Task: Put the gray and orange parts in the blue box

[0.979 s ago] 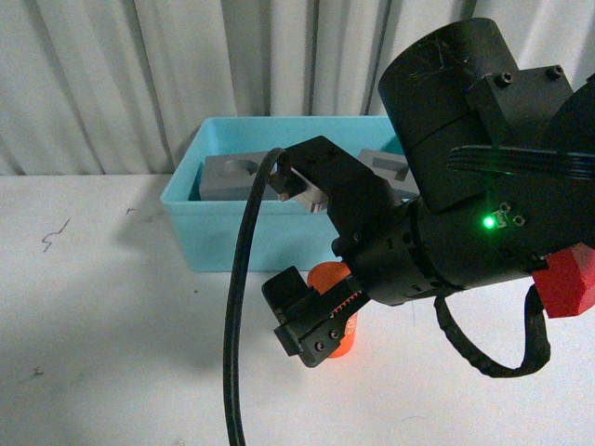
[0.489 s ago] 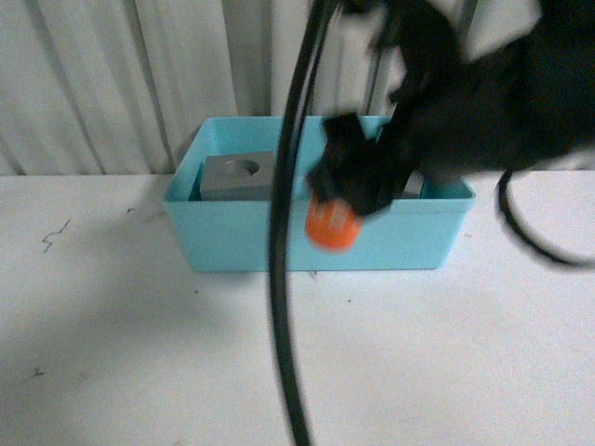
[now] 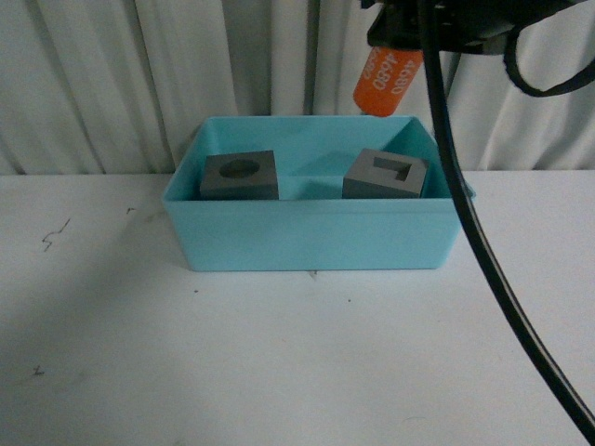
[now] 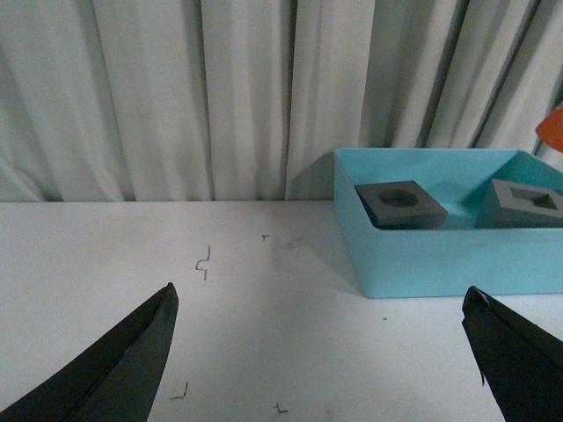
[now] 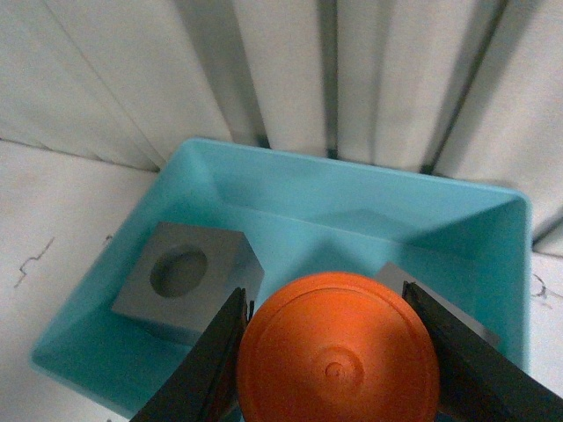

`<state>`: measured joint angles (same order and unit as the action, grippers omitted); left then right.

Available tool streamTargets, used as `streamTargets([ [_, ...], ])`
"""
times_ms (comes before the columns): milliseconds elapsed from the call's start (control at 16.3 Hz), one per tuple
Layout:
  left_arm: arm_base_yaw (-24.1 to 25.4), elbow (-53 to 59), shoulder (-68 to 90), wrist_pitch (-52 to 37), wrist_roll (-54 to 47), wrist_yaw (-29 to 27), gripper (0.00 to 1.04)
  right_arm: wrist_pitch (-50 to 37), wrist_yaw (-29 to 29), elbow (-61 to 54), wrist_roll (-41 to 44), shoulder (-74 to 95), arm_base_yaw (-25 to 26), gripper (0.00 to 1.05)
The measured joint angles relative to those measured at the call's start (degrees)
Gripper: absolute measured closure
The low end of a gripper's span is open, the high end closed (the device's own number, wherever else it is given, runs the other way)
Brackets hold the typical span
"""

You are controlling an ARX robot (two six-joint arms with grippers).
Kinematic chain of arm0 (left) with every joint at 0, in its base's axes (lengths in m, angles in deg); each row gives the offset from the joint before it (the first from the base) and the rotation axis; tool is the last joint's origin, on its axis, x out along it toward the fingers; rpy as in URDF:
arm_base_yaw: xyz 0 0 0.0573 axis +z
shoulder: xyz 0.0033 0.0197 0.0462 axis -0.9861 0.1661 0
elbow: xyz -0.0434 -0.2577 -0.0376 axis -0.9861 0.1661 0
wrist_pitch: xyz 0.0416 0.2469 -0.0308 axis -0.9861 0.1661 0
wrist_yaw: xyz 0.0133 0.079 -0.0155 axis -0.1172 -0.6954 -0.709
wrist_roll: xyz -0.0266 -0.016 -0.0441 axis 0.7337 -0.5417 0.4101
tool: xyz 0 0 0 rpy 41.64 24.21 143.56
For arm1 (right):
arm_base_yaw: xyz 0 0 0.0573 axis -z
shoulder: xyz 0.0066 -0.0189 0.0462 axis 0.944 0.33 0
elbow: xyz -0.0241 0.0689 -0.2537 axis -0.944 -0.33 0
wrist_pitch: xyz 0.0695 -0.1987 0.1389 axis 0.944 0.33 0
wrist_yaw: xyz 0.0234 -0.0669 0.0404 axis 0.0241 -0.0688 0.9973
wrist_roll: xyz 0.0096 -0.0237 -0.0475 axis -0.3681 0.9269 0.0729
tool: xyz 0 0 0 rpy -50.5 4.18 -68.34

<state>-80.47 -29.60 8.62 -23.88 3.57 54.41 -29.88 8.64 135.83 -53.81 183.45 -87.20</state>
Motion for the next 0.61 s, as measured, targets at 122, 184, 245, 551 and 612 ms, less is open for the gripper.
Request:
streamTargets([
  [122, 0.00, 0.00, -0.02, 0.00, 0.00, 0.00, 0.07, 0.33, -0.87, 3.74, -1.60, 3.02, -1.31, 0.57],
  [184, 0.00, 0.00, 0.00, 0.00, 0.00, 0.00, 0.07, 0.48, -1.46, 4.83, -2.14, 4.15, -1.92, 0.57],
  [245, 0.00, 0.00, 0.00, 0.00, 0.00, 0.02, 0.07, 0.98, -1.73, 5.44, -2.56, 6.03, -2.38, 0.57],
  [551, 0.00, 0.00, -0.02, -0.02, 0.00, 0.02, 0.07, 2.60, -2.03, 6.73, -3.30, 12.55, -4.22, 0.57],
  [612, 0.00, 0.00, 0.00, 0.00, 0.00, 0.00, 0.07, 2.29, -2.03, 7.43, -3.28, 13.03, -4.59, 0.57],
])
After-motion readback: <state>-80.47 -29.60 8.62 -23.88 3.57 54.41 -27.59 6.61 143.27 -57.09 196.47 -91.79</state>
